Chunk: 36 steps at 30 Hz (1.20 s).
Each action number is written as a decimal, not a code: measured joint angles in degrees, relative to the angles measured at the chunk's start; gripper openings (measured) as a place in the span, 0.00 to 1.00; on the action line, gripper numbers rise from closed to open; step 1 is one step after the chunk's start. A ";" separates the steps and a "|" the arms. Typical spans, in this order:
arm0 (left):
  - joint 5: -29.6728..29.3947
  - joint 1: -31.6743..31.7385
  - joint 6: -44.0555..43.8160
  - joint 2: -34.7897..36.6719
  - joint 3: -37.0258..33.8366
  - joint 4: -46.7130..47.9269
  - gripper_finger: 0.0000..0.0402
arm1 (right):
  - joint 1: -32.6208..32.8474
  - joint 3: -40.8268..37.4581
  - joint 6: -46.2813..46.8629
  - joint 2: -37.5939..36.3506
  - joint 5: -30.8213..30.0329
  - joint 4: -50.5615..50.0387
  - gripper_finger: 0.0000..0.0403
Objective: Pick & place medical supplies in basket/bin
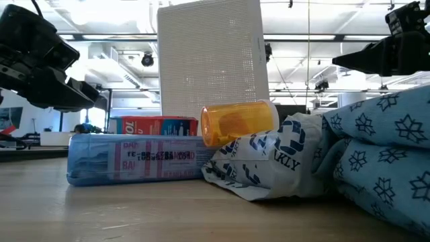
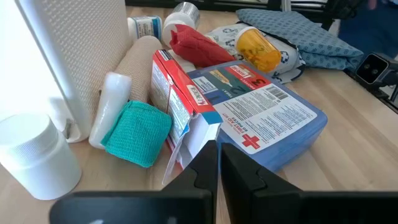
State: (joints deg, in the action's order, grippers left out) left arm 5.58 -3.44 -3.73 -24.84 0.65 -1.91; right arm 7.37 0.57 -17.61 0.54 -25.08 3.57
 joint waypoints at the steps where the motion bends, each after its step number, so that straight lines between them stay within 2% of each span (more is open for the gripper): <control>1: 0.00 0.00 0.00 0.02 0.02 0.00 0.00 | -0.01 0.01 0.01 0.00 0.00 0.00 0.48; 9: 0.02 -0.01 -0.01 0.02 0.02 -0.01 0.00 | 0.00 -0.03 2.00 0.05 0.03 1.28 0.48; 11: 0.00 -0.01 -0.01 0.01 0.01 0.00 0.00 | 0.01 -0.03 12.01 -0.04 0.01 2.50 0.48; 15: 0.00 0.00 -0.01 0.01 0.02 0.00 0.00 | -0.07 -0.03 46.11 0.25 -0.58 2.56 0.48; 18: 0.00 -0.01 -0.01 0.00 0.02 0.00 0.00 | -0.24 -0.03 63.58 1.49 -0.84 1.51 0.48; 22: 0.00 -0.02 -0.02 0.02 0.02 0.00 0.00 | -0.25 -0.03 80.45 4.36 -2.88 1.31 0.48; 27: -0.31 0.00 0.34 0.01 0.02 0.04 0.00 | -0.25 -0.03 96.88 8.65 -12.23 1.81 0.48; 31: -4.29 0.12 1.55 0.00 0.02 0.70 0.00 | -0.25 -0.03 101.08 12.13 -17.50 7.86 0.48; 36: -4.24 0.11 1.53 0.01 0.01 0.68 0.00 | 0.29 2.19 87.17 20.18 -17.99 32.77 0.48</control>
State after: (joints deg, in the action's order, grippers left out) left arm 1.34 -3.33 -2.20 -24.83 0.65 -1.23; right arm 7.66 2.76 69.56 20.71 -43.07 36.34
